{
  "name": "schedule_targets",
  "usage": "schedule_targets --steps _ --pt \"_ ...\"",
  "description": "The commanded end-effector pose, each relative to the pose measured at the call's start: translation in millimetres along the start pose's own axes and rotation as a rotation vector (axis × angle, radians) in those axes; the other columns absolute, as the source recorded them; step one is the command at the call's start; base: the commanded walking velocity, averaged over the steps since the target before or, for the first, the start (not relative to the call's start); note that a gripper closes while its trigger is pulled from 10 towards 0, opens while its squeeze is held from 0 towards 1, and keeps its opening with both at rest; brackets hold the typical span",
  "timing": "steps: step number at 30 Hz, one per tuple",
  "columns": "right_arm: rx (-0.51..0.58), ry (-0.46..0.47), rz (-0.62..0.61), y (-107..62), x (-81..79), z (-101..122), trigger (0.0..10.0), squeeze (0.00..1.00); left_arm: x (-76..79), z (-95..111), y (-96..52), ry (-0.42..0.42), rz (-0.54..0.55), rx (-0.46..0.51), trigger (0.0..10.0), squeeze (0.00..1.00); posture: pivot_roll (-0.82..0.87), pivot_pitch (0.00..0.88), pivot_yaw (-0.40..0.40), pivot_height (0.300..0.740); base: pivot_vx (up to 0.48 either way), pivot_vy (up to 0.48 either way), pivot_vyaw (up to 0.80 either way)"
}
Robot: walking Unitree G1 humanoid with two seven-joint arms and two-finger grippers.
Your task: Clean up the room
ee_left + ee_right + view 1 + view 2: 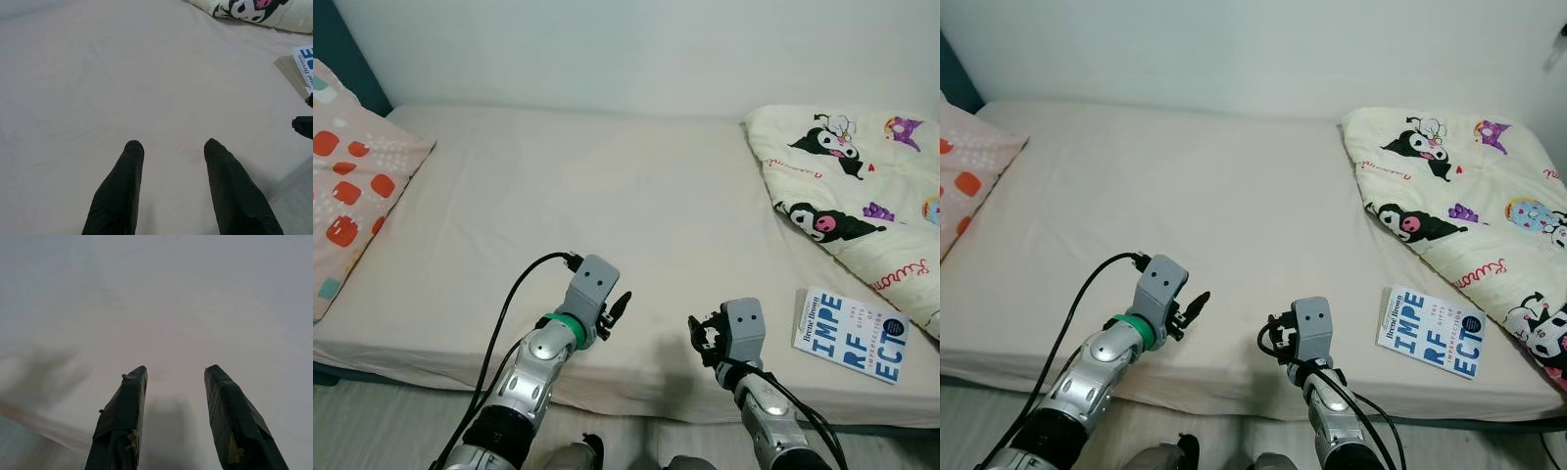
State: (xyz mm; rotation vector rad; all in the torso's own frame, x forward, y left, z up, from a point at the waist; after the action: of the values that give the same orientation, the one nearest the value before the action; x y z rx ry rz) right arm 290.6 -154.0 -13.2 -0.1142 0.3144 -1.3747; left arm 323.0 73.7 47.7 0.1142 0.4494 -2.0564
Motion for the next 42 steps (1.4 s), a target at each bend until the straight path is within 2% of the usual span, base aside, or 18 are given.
schedule_targets --steps 1,6,9,42 --pt "-0.025 0.016 -0.010 -3.2 1.5 -6.6 10.0 0.00 1.4 -11.3 -2.9 -0.017 0.000 -0.034 10.0 0.00 -0.01 0.003 0.035 0.740 0.000 0.000 0.00" --pt "-0.027 0.014 -0.006 -3.0 1.1 -6.6 10.0 0.00 1.0 -10.0 -2.7 0.011 0.005 -0.021 10.0 0.00 -0.01 0.003 0.033 0.740 0.000 0.000 0.00" --pt "-0.028 0.013 -0.006 -3.1 1.2 -6.8 10.0 0.00 1.8 -9.7 -2.8 0.022 0.002 -0.012 10.0 0.00 -0.01 0.003 0.033 0.740 0.000 -0.432 0.00" --pt "-0.039 0.009 -0.009 -3.6 1.1 -8.8 10.0 0.00 3.3 -12.7 -2.1 0.015 -0.006 -0.020 10.0 0.00 -0.01 0.000 0.035 0.740 0.000 -0.333 0.00"
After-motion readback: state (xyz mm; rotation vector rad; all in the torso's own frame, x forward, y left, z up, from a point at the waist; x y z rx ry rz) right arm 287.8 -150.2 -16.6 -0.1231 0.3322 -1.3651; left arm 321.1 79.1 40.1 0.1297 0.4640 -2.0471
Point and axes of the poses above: a point about 5 cm out from each wrist's last joint towards the gripper, its own y axis pointing out of the wrist towards the gripper, its own z axis along the axis of the wrist's last joint, x = y × z, the point moved 3 cm from there along y, pointing out of the wrist towards the gripper, and after that the axes turned 6 degrees about y, right-handed, at the moved point
